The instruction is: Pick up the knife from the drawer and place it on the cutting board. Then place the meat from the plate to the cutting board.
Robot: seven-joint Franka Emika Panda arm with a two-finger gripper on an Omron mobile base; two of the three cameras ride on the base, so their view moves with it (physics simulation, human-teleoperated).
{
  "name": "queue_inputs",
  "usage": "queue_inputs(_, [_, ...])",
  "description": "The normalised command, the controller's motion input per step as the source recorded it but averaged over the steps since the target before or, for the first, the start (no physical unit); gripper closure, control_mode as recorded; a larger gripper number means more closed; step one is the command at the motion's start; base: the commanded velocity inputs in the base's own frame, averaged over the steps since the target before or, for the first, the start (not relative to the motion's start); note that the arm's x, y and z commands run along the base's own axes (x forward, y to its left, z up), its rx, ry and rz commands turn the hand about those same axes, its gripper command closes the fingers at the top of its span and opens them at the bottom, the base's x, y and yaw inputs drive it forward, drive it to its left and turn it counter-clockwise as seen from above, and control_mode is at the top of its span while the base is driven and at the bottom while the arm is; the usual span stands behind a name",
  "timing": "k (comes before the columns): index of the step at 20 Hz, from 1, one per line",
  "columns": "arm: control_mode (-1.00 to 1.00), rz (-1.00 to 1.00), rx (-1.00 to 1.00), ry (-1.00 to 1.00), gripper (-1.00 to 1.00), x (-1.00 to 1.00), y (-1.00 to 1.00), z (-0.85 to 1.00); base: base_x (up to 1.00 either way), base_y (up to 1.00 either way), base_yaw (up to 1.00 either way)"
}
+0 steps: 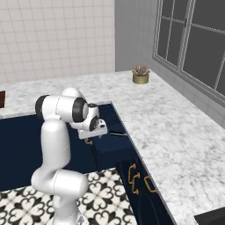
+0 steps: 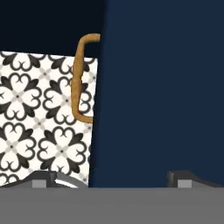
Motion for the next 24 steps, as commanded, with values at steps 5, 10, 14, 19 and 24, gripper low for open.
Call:
queue_inputs(5, [-1.00,0.03,0.04,0.06,-1.00,-0.54,0.76,-0.34,0.00,0.00,0.00])
queue_inputs(10, [-1.00,0.02,0.05,0.03,-1.00,-0.89,0.61,-0.44,0.00,0.00,0.00])
queue_inputs(14, [-1.00,0.08,0.00,0.09,-1.00,-0.98,0.67,-0.32,0.00,0.00,0.00])
queue_inputs(19, [-1.00,0.11,-0.01,0.00,-1.00,-1.00,0.51,0.00,0.00,0.00,0.00])
queue_inputs(24, [-1.00,0.02,0.00,0.00,-1.00,-0.69,-0.07,0.57,0.00,0.00,0.00])
